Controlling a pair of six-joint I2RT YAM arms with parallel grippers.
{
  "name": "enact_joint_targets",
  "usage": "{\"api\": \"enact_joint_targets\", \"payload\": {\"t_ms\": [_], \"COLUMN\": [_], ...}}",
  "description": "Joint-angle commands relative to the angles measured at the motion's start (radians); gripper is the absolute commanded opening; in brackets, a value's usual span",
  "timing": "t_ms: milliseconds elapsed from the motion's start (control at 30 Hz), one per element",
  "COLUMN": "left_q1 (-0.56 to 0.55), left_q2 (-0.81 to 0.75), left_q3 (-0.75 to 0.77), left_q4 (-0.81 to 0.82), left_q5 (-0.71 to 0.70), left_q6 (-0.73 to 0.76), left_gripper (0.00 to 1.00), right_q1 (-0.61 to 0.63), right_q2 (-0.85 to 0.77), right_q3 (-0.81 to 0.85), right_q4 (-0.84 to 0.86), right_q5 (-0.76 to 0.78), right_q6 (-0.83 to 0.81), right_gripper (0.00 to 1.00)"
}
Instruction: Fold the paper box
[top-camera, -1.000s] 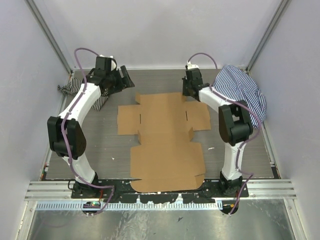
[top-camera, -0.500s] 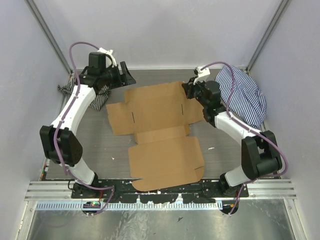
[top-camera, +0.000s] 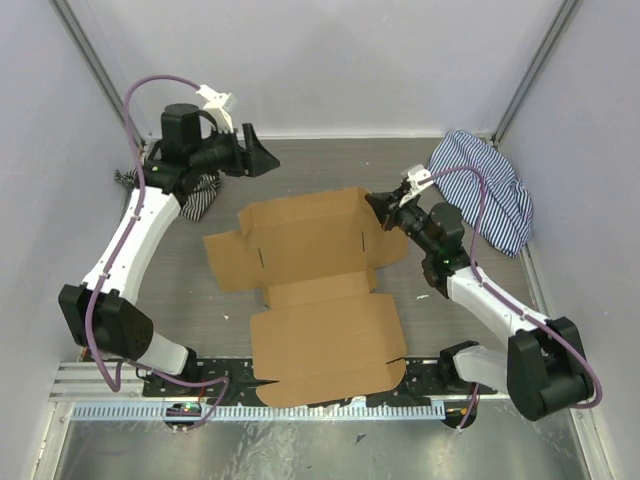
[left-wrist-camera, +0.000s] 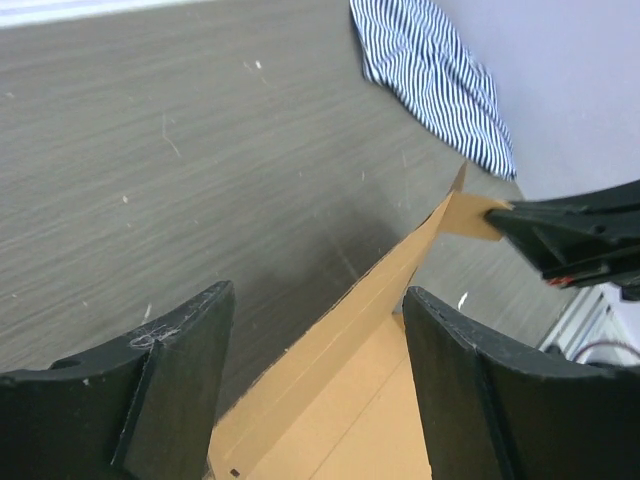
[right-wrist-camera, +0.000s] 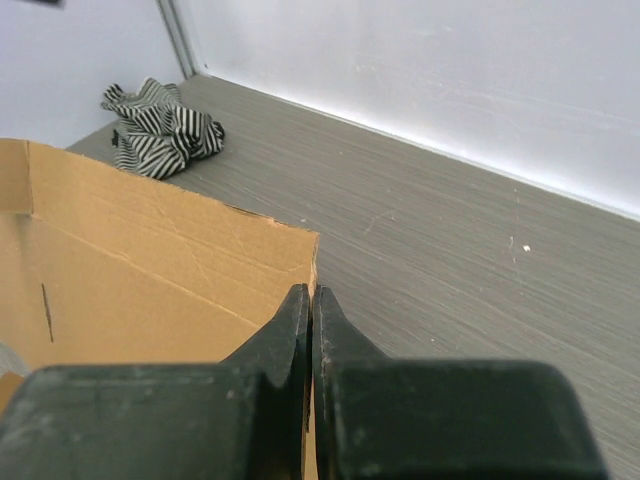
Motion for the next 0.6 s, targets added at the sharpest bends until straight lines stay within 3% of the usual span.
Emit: {"api": "enact_joint_targets", "payload": {"t_ms": [0,133,567], "left_q1": [-0.086,-0.165,-0.176], "left_q2": [0.037,0.071,0.031], "left_q3": [0.015,0.049,-0.085], "left_q4": [-0.145,-0.258,-0.139], "left_q5": [0.021,-0.097,-0.096], "left_q6": [0.172,0.295,0.308], "left_gripper": [0.74,0.76,0.72], "right_q1": [0.008,0.012,0.014], "right_q2": [-0.097,-0.137,-0.14], "right_q3": [-0.004,-0.004,0.027], "right_q4": [0.031,-0.011,-0.056], "right_q5": [-0.059,-0.066,-0.09], "right_q6": [-0.028,-0.036,-0.05], "right_gripper": [0.01,0.01,0.01]}}
